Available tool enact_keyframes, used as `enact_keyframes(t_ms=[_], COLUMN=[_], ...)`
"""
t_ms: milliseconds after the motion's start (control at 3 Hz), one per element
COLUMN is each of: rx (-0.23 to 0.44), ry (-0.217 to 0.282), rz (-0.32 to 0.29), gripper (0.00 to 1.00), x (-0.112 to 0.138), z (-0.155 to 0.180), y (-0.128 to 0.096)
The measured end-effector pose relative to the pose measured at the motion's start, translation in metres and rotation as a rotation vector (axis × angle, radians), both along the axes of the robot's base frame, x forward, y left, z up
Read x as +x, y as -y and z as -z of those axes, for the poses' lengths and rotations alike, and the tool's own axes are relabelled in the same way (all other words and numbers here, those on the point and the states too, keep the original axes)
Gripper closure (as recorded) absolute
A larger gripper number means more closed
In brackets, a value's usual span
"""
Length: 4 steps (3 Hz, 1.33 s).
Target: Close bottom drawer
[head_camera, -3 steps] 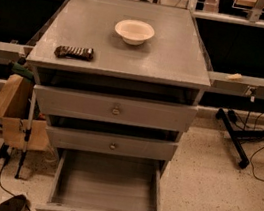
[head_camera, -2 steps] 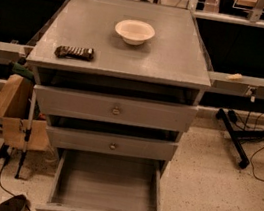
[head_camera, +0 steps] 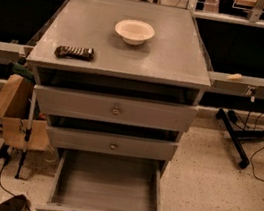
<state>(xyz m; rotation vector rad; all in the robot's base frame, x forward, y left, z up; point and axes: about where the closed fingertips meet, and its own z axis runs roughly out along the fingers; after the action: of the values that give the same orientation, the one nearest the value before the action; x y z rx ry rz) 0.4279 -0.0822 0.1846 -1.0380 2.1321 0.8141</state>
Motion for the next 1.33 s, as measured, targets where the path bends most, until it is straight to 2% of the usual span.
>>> enact_keyframes(t_ms=[333, 667, 1333], rx=[-0.047, -0.081, -0.080], ry=[-0.015, -0.006, 0.010], rz=[0.047, 0.075, 0.074], gripper=[1.00, 0.81, 0.35], x=[0.015, 0.027, 0.030], z=[0.023, 0.032, 0.028], y=[-0.007, -0.008, -0.007])
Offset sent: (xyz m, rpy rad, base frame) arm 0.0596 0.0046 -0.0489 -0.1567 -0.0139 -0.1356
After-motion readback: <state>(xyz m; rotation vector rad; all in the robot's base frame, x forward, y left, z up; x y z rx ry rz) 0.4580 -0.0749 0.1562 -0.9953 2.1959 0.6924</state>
